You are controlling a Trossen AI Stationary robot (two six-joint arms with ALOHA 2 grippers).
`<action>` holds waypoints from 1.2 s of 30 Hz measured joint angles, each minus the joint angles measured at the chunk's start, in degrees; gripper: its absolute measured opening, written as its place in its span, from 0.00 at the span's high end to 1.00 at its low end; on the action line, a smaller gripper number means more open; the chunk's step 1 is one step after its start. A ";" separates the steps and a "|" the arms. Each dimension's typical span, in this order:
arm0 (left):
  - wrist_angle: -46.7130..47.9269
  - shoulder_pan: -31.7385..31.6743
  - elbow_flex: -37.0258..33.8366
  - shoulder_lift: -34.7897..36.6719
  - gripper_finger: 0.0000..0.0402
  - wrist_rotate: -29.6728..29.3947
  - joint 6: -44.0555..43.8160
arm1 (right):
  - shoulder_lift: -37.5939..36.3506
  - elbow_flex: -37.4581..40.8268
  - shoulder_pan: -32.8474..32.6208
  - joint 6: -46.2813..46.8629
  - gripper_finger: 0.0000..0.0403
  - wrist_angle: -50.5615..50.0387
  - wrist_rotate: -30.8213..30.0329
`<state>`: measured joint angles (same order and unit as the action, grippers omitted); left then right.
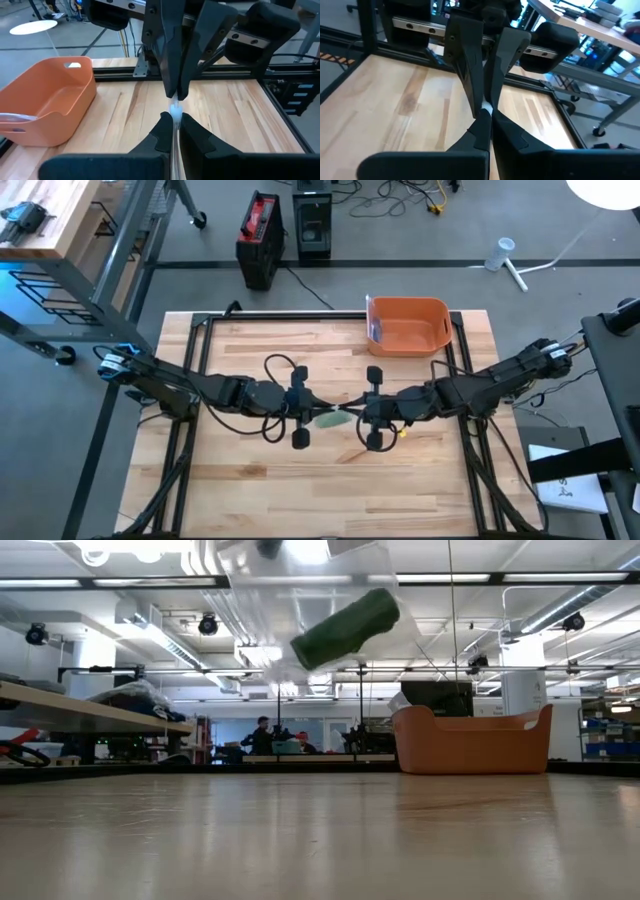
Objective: Roll bandage
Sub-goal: Close the transparent zip bag
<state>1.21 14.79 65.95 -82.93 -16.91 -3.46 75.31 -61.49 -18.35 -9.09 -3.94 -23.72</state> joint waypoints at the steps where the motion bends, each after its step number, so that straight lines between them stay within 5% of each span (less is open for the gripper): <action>1: -0.07 -0.04 0.00 0.06 0.98 -0.02 0.04 | -0.16 -0.02 0.00 -0.06 1.00 -0.20 -0.51; 27: 5.73 0.02 0.07 1.50 0.99 -0.05 0.00 | -2.16 0.00 -0.13 -0.75 1.00 -4.31 -1.77; 36: 5.62 0.07 0.00 1.55 0.90 0.11 -0.63 | -2.35 0.00 -0.13 -0.57 1.00 -4.54 -1.65</action>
<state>6.83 14.85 65.95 -81.38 -16.80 -4.10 72.97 -61.49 -18.48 -9.66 -8.48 -25.37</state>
